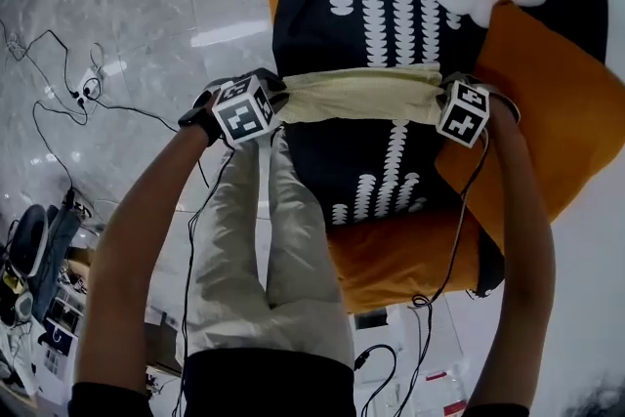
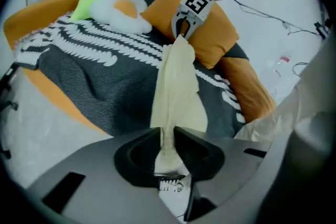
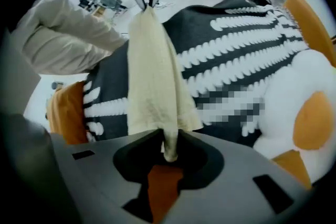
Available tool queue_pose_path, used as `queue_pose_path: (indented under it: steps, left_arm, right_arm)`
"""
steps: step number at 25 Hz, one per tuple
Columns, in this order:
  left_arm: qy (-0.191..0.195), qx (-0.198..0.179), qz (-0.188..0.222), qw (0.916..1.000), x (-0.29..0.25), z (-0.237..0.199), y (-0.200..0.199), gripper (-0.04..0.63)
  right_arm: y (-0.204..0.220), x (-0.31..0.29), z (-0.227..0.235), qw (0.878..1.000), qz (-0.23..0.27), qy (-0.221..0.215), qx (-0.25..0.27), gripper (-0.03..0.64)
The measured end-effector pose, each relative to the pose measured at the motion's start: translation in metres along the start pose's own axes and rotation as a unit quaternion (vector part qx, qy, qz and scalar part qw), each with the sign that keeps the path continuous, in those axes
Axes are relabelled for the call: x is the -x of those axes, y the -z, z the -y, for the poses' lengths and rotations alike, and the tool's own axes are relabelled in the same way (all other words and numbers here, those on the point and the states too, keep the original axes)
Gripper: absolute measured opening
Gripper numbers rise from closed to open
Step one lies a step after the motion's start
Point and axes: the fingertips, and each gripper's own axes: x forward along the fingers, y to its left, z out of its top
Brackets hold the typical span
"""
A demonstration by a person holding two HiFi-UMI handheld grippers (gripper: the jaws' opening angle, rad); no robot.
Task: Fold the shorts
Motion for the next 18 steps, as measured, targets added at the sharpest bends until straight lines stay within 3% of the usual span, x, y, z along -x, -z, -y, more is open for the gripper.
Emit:
queue_pose_path:
  steps: [1, 2, 3, 5, 7, 10, 12, 15, 18]
  left_arm:
    - [-0.019, 0.015, -0.006, 0.9997, 0.001, -0.017, 0.002, 0.144]
    - [-0.038, 0.026, -0.011, 0.9989, 0.002, -0.032, 0.004, 0.193]
    - [-0.055, 0.035, -0.011, 0.9978, 0.004, -0.042, 0.006, 0.209]
    - [-0.078, 0.044, 0.002, 0.996, 0.011, -0.052, 0.005, 0.231]
    - [-0.087, 0.032, 0.028, 0.9953, 0.022, -0.046, -0.003, 0.235]
    - [-0.067, -0.003, 0.058, 0.9961, 0.028, -0.01, -0.023, 0.237]
    - [-0.097, -0.04, 0.032, 0.9939, 0.016, 0.006, -0.026, 0.272]
    - [-0.194, -0.099, -0.024, 0.9757, -0.01, 0.003, -0.021, 0.29]
    - [-0.189, -0.104, -0.021, 0.9762, -0.037, 0.0, -0.015, 0.295]
  right_arm:
    - [-0.004, 0.001, 0.023, 0.999, -0.002, 0.028, -0.016, 0.16]
    - [-0.008, 0.004, 0.042, 0.998, -0.002, 0.06, -0.032, 0.275]
    - [-0.011, 0.009, 0.058, 0.995, 0.005, 0.093, -0.046, 0.311]
    - [-0.017, 0.026, 0.079, 0.982, 0.046, 0.161, -0.082, 0.31]
    - [-0.027, 0.047, 0.08, 0.961, 0.113, 0.206, -0.143, 0.31]
    - [-0.051, 0.064, 0.042, 0.912, 0.24, 0.176, -0.282, 0.271]
    - [-0.062, 0.054, 0.009, 0.887, 0.282, 0.149, -0.335, 0.268]
    - [-0.044, 0.02, -0.007, 0.885, 0.249, 0.172, -0.354, 0.252]
    - [-0.014, -0.027, 0.01, 0.859, 0.211, 0.152, -0.441, 0.275]
